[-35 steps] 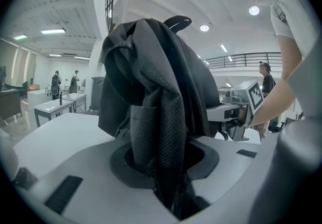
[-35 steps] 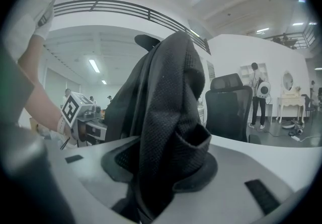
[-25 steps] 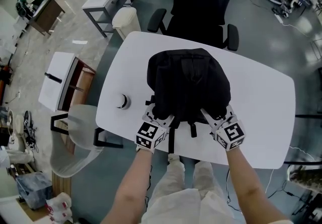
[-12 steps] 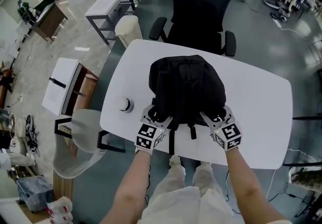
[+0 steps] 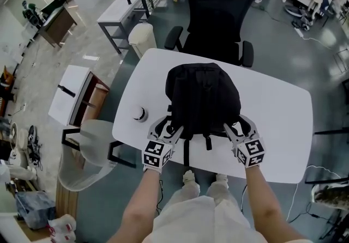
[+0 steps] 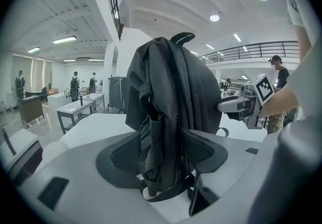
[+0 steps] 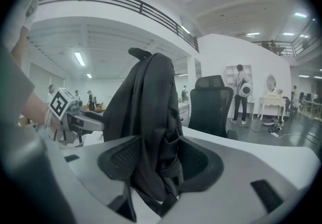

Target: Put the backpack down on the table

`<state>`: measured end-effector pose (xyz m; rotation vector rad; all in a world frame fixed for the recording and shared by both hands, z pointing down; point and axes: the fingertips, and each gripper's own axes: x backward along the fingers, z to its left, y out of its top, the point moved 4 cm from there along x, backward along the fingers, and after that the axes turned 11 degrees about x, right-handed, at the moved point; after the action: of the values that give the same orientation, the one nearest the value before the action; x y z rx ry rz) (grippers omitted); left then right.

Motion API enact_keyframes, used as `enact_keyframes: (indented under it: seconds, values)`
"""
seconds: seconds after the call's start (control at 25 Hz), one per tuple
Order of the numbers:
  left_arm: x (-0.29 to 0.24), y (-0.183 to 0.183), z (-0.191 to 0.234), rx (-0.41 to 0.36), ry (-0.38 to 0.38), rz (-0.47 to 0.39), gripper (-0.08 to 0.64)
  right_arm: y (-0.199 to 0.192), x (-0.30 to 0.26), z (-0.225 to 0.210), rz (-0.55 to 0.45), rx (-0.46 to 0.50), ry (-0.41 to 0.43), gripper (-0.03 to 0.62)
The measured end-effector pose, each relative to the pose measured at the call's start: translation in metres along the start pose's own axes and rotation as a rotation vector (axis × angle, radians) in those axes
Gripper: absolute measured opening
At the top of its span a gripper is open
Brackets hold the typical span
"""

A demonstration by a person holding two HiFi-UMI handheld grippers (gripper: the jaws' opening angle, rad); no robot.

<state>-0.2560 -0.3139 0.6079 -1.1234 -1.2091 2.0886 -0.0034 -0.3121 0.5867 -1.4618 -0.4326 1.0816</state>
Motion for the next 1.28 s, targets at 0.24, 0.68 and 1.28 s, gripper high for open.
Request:
enact_keyframes:
  seconds: [0.24, 0.68, 1.28]
  values:
    - [0.032, 0.017, 0.0, 0.049, 0.02, -0.072, 0.228, 0.011, 0.027, -0.001, -0.02, -0.031, -0.07, 0.221]
    - [0.07, 0.052, -0.018, 0.034, 0.011, -0.171, 0.13, 0.042, 0.069, 0.001, -0.103, -0.025, -0.128, 0.156]
    - [0.117, 0.091, -0.046, -0.045, -0.01, -0.287, 0.072, 0.079, 0.114, 0.014, -0.187, 0.03, -0.138, 0.031]
